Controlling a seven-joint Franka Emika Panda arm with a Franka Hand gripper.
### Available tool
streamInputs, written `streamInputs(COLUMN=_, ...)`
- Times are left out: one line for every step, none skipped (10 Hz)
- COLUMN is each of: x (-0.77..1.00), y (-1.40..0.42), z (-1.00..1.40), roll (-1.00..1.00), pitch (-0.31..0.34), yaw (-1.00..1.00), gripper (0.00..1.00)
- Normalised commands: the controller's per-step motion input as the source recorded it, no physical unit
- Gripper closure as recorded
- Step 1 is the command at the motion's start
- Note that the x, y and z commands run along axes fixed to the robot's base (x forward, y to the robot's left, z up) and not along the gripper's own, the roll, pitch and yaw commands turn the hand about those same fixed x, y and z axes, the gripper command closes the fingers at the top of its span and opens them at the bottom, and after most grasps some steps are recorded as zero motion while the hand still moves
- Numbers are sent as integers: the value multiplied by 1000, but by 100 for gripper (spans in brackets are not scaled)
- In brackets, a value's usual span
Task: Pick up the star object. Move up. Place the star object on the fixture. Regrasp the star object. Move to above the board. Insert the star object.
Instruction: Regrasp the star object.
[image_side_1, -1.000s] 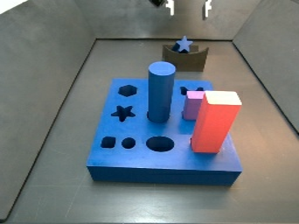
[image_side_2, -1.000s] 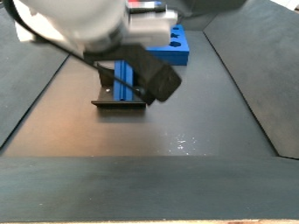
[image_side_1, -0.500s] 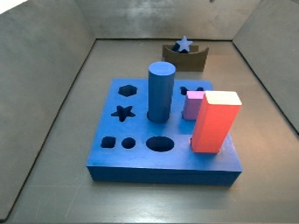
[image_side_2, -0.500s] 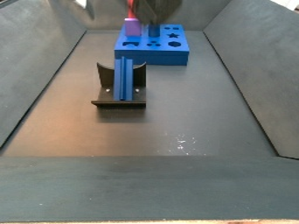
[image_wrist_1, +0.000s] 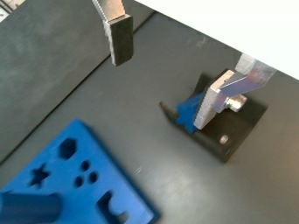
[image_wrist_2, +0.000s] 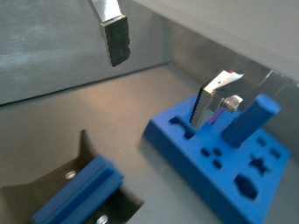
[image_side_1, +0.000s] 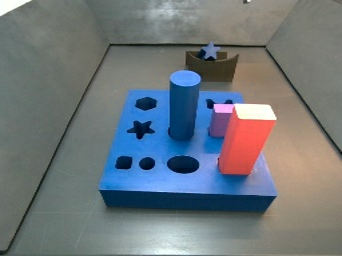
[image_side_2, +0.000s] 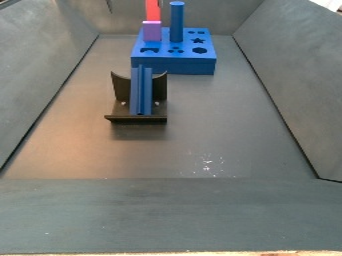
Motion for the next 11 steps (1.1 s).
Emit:
streamInputs(x=-40, y=-19, z=7, roll=1000, pitch=10, yaw=2, gripper=0)
streamInputs(x=-47, y=-22, z=19, roll=1000, pitch=3, yaw=3, gripper=0)
streamInputs(x=-43, y=-20, z=13, roll=1000, pitch=-4, yaw=4, gripper=0)
streamInputs(x=-34, y=-23, z=-1, roll=1000, pitch=-11, yaw=5, gripper=0)
streamInputs(x=-29, y=-22, z=-1, roll=1000, pitch=-17, yaw=6, gripper=0)
streamInputs(x=-23, y=-19, z=5, roll=1000, pitch=-24, yaw=7, gripper=0)
streamInputs(x=-25, y=-17, z=3, roll=1000, pitch=-26, yaw=9, gripper=0)
streamInputs(x=-25, y=-18, z=5, roll=1000, pitch=-24, yaw=11, gripper=0)
streamInputs(x=-17, y=-18, z=10, roll=1000, pitch=-21, yaw=12, gripper=0)
streamInputs(x=-10, y=-19, z=9, roll=1000, pitch=-19, yaw=13, gripper=0)
streamInputs(x=5, y=-20, z=4, roll=1000, pitch=-9, yaw=14, gripper=0)
